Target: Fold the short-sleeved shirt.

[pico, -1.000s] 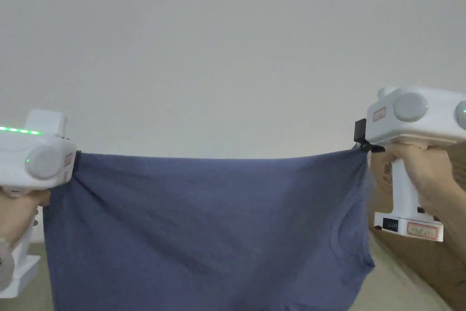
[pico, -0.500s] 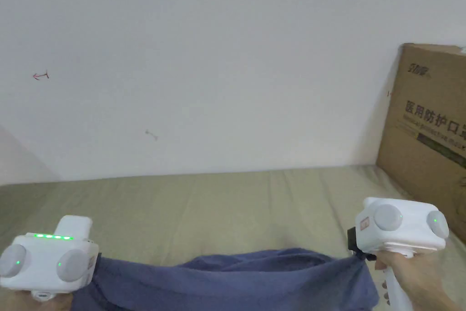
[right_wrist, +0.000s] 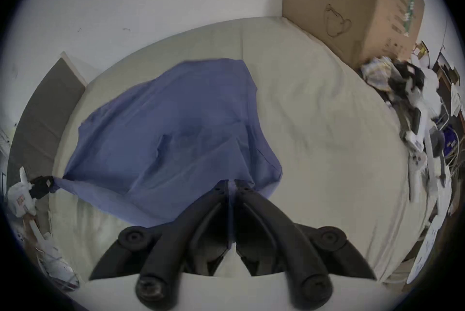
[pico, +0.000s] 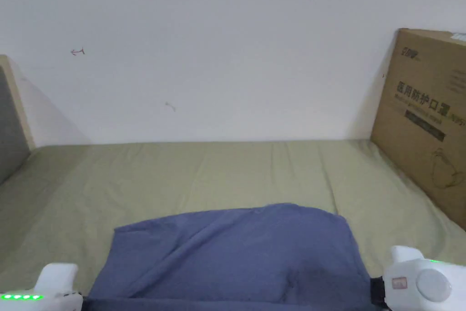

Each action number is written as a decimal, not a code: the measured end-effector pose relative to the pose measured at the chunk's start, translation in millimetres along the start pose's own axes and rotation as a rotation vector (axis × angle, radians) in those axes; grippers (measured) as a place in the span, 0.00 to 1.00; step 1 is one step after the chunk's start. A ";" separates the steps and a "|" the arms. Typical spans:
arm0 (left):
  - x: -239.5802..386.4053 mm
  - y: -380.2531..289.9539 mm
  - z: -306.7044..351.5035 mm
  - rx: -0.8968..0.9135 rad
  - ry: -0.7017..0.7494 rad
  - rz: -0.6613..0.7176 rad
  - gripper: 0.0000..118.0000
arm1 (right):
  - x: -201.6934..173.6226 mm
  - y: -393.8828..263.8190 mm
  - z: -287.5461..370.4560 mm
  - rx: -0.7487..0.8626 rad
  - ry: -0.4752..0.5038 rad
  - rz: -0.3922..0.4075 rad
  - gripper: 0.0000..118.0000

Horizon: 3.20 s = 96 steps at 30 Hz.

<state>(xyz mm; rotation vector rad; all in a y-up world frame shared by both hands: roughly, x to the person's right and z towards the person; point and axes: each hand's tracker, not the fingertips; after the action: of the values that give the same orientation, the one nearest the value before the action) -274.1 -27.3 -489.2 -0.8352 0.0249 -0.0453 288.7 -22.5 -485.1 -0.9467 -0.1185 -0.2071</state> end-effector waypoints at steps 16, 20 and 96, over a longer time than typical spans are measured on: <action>-22.3 -176.4 96.5 -0.049 -0.009 -0.020 0.07 | 50.2 -175.7 76.5 -0.082 0.008 -0.074 0.03; -21.0 -184.9 99.8 -0.059 0.000 0.026 0.67 | 45.2 -172.2 80.9 -0.042 -0.009 -0.055 0.29; -14.3 114.4 -136.7 -0.132 0.018 0.051 0.00 | -21.7 136.6 -172.0 -0.118 -0.059 0.145 0.67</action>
<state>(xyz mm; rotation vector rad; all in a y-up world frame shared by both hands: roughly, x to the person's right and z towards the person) -290.4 -51.1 -665.7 -0.9661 0.0670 -0.0033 300.4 -82.6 -697.2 -1.0749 -0.0919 -0.0524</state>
